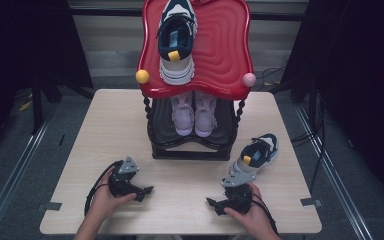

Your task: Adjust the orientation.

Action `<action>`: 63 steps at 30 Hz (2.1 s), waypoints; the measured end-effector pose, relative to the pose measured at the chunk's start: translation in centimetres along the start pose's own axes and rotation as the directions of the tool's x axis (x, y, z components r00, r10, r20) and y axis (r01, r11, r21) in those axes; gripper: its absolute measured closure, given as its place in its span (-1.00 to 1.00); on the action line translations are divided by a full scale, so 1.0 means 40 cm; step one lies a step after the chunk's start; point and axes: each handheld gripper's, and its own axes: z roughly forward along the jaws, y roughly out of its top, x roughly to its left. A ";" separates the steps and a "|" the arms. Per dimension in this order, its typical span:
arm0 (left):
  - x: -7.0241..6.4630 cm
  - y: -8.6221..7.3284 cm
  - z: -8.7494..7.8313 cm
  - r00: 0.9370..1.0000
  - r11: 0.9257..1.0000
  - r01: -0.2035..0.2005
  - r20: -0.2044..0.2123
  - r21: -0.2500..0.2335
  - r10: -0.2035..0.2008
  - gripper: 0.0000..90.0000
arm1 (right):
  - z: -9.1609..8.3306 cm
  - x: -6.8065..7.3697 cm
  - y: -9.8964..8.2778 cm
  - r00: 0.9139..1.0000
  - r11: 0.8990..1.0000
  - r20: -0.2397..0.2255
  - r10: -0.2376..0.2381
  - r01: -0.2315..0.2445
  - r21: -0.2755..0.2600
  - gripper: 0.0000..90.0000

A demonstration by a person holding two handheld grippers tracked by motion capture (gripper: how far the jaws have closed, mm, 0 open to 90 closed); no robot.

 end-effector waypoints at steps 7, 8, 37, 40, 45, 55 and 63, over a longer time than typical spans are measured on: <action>0.000 0.000 0.000 1.000 1.000 -0.002 0.001 0.000 0.002 -1.00 | -0.011 -0.009 -0.001 1.000 1.000 -0.014 -0.002 0.002 0.019 -0.65; 0.001 0.000 0.000 1.000 1.000 -0.005 0.000 0.004 0.005 -1.00 | -0.016 -0.013 -0.001 1.000 1.000 -0.014 0.006 -0.005 0.029 -0.64; -0.001 0.000 0.001 1.000 1.000 0.003 0.001 -0.003 -0.003 -1.00 | -0.004 -0.078 0.091 0.999 1.000 0.033 -0.020 0.019 0.008 -0.51; 0.001 0.000 0.000 1.000 1.000 -0.004 0.001 0.001 0.004 -1.00 | -0.006 -0.089 0.083 0.997 1.000 0.074 -0.019 0.018 0.016 -0.42; 0.000 0.000 0.001 1.000 1.000 0.002 0.001 -0.003 -0.002 -1.00 | -0.023 -0.095 0.063 0.996 1.000 0.089 -0.006 0.003 0.030 -0.39; 0.001 0.001 0.000 1.000 1.000 -0.005 0.002 0.003 0.005 -1.00 | -0.067 -0.121 0.025 0.997 0.999 0.066 0.049 -0.050 0.008 -0.25; 0.002 0.001 0.000 1.000 1.000 -0.005 0.002 0.005 0.005 -1.00 | -0.111 -0.123 0.043 0.999 0.999 0.015 0.036 -0.036 0.012 0.03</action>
